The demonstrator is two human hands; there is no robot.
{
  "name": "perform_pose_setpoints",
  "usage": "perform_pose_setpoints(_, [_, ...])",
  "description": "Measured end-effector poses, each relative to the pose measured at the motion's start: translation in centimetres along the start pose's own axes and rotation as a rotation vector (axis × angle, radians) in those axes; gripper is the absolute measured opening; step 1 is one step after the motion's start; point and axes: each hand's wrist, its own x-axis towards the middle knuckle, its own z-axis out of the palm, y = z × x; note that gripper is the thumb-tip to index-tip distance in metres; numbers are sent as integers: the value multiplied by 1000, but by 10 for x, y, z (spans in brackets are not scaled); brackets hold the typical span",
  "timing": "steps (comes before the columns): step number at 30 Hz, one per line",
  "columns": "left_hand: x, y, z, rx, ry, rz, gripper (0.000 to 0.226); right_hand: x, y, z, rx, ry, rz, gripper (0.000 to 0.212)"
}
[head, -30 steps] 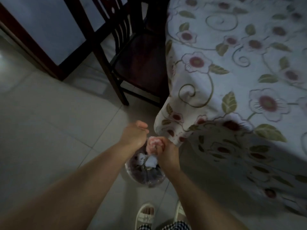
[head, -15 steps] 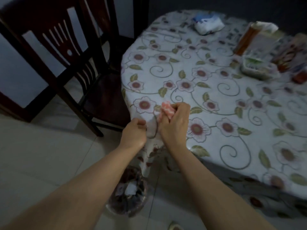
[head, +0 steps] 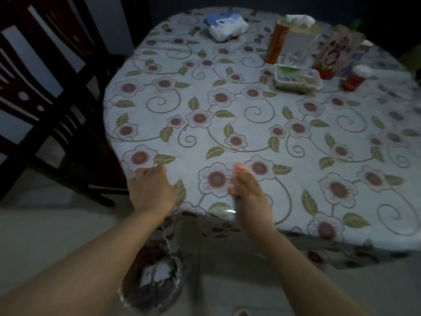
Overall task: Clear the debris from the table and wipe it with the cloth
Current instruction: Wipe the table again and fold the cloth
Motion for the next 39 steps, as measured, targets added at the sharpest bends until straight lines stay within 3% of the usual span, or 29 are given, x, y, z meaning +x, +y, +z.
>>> perform_pose_setpoints(4, [-12, 39, 6, 13, -75, 87, 38, -23, 85, -58, -162, 106, 359, 58])
perform_pose_setpoints(6, [-18, 59, 11, -36, -79, 170, 37, -17, 87, -57, -144, 200, 608, 61])
perform_pose_setpoints(8, [-20, 78, 15, -125, -71, 197, 30, -2, 68, -40, -87, 223, 703, 54])
perform_pose_setpoints(10, [-19, 97, 19, -213, -57, 208, 23, 14, 34, -14, 87, 90, 426, 39])
perform_pose_setpoints(12, [-14, 112, 21, -300, -33, 147, 24, 25, 0, 7, 270, -67, 142, 36])
perform_pose_setpoints(16, [7, 132, 26, -368, 40, 3, 23, 56, 14, 17, 311, -74, -127, 41])
perform_pose_setpoints(18, [12, 145, 31, -351, 26, 35, 30, 71, 51, -1, 266, -32, -49, 35])
perform_pose_setpoints(20, [16, 169, 41, -342, 5, 79, 35, 83, 117, -30, 56, 95, 54, 32])
perform_pose_setpoints(25, [19, 232, 61, -306, -19, 155, 39, 77, 288, -112, -168, 215, 591, 35])
perform_pose_setpoints(28, [14, 250, 65, -292, -25, 149, 39, 69, 313, -113, -172, 215, 641, 32])
perform_pose_setpoints(31, [10, 254, 66, -310, -29, 105, 35, 67, 247, -95, -48, 145, 521, 32])
perform_pose_setpoints(35, [-4, 259, 64, -347, -13, 63, 34, 26, 133, -54, 167, -46, 222, 40])
perform_pose_setpoints(39, [-26, 268, 68, -295, -33, 114, 33, -26, 121, -67, 299, -91, -48, 37])
